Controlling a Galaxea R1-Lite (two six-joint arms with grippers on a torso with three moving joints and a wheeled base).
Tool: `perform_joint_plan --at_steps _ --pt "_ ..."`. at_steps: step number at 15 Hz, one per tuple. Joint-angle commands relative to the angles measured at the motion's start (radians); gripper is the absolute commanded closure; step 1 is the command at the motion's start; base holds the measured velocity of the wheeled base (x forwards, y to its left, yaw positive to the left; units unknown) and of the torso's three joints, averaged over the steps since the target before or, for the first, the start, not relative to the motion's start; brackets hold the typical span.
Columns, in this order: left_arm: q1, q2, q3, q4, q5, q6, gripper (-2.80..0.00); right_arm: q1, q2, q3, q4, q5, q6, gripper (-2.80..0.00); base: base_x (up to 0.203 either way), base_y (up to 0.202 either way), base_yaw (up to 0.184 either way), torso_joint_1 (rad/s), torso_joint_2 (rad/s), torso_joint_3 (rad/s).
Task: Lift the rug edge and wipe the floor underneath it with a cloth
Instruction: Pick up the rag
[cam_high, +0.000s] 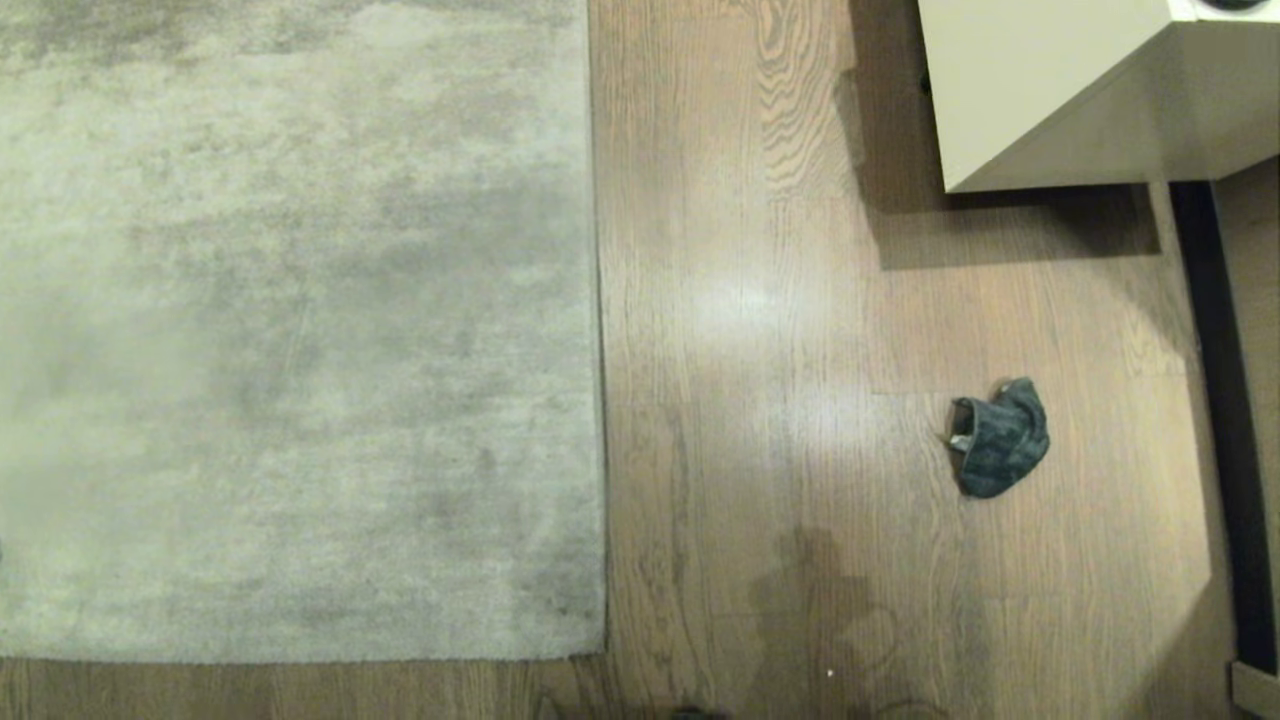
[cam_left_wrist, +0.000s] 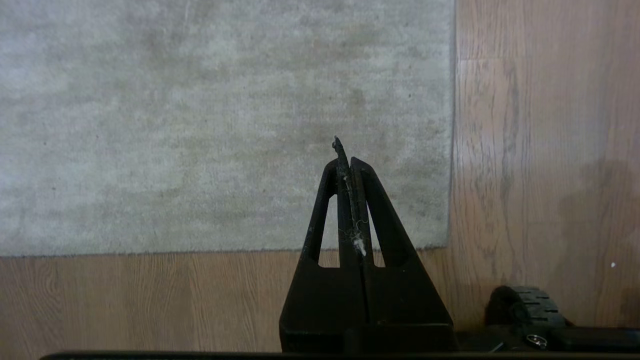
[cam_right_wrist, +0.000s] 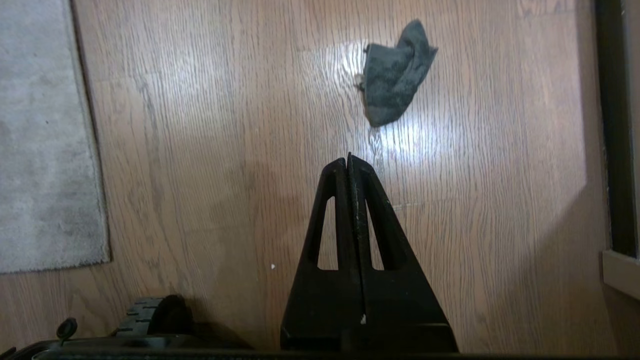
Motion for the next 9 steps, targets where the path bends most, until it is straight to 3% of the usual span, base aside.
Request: perform_joint_plan --at_steps 1,9 --pt "-0.001 0.002 0.000 0.000 0.000 0.000 0.00 0.000 0.000 0.000 0.000 0.001 0.001 0.00 0.000 0.000 0.000 0.002 0.00 -0.194" --pt "0.001 0.002 0.000 0.000 0.000 -0.002 0.00 0.000 0.000 0.000 0.000 -0.001 0.001 0.00 0.000 0.000 0.000 0.003 0.00 -0.196"
